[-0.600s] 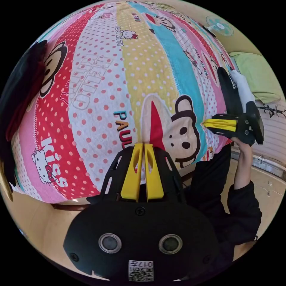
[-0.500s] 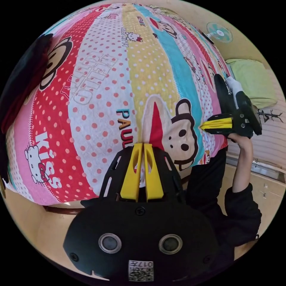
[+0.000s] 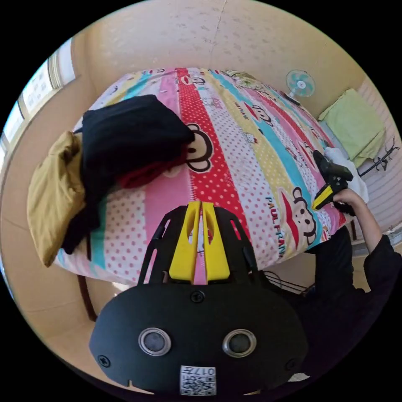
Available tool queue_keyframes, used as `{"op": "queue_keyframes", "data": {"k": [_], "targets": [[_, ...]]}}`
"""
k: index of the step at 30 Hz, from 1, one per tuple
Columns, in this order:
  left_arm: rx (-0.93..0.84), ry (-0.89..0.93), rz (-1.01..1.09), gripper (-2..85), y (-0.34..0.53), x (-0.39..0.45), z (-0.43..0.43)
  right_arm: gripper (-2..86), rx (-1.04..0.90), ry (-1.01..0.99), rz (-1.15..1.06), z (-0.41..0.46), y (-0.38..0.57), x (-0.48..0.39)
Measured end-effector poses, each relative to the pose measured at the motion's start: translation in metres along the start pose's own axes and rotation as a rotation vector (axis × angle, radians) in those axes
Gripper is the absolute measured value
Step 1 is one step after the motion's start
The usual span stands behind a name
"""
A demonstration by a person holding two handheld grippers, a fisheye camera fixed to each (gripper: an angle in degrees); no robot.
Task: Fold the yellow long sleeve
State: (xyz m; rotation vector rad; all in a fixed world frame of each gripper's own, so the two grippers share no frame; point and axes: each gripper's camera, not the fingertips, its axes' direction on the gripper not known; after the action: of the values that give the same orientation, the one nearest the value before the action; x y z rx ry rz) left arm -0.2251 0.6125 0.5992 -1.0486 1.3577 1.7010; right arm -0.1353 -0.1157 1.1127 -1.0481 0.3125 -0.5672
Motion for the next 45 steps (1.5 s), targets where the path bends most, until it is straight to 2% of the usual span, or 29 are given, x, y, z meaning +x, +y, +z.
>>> {"op": "queue_keyframes", "data": {"k": [1,2,4,5,7,11,14,17,19,21,23,25,28,32,35,39,42,45], "targets": [[0.052,-0.128,-0.058,-0.5,-0.014,-0.031,-0.017,0.5,0.013,0.01,0.004,-0.006,0.004,-0.005],[0.07,-0.177,-0.087,-0.2,-0.021,-0.047,-0.022,0.5,0.016,0.022,0.001,-0.008,0.005,-0.009],[0.012,-0.278,-0.236,2.3,-0.042,-0.11,-0.014,0.5,-0.008,0.074,0.001,-0.017,0.004,-0.026],[-0.038,-0.267,-0.292,3.3,-0.043,-0.126,-0.004,0.5,-0.021,0.091,0.0,-0.018,0.002,-0.032],[-0.267,-0.063,-0.506,9.3,-0.027,-0.178,0.057,0.5,-0.079,0.179,-0.013,-0.021,-0.005,-0.056],[-0.068,0.021,-0.656,9.3,0.016,-0.194,0.05,0.5,-0.132,0.224,0.024,-0.021,-0.009,-0.076],[-0.07,0.03,-0.568,5.9,0.032,-0.194,0.039,0.5,-0.17,0.248,0.01,-0.017,-0.008,-0.092],[-0.064,0.157,-0.429,4.3,0.052,-0.192,0.004,0.5,-0.171,0.219,0.024,-0.013,0.001,-0.099],[-0.011,0.202,-0.239,4.2,0.082,-0.169,-0.041,0.5,-0.135,0.202,0.057,-0.006,0.015,-0.107],[0.037,0.223,-0.132,4.0,0.112,-0.148,-0.076,0.4,-0.102,0.212,0.087,0.002,0.027,-0.116],[0.095,0.319,-0.101,3.8,0.14,-0.134,-0.105,0.4,-0.078,0.253,0.116,0.013,0.037,-0.132],[0.23,0.576,-0.121,3.7,0.167,-0.125,-0.13,0.4,-0.082,0.37,0.139,0.036,0.045,-0.163],[0.373,0.848,-0.187,3.6,0.17,-0.126,-0.145,0.3,-0.094,0.477,0.177,0.069,0.054,-0.193],[0.408,0.961,-0.117,3.3,0.125,-0.116,-0.169,0.3,-0.038,0.479,0.26,0.102,0.078,-0.209],[0.367,1.005,0.031,2.5,0.073,-0.078,-0.191,0.4,0.088,0.497,0.333,0.137,0.113,-0.227],[0.389,1.275,0.22,1.5,0.008,-0.011,-0.232,0.4,0.365,0.524,0.4,0.193,0.183,-0.254],[0.454,1.391,0.381,1.3,-0.029,0.029,-0.28,0.5,0.583,0.372,0.474,0.226,0.251,-0.248],[0.536,1.391,0.574,1.3,-0.04,0.057,-0.327,1.2,0.775,0.246,0.621,0.25,0.327,-0.232]]}}
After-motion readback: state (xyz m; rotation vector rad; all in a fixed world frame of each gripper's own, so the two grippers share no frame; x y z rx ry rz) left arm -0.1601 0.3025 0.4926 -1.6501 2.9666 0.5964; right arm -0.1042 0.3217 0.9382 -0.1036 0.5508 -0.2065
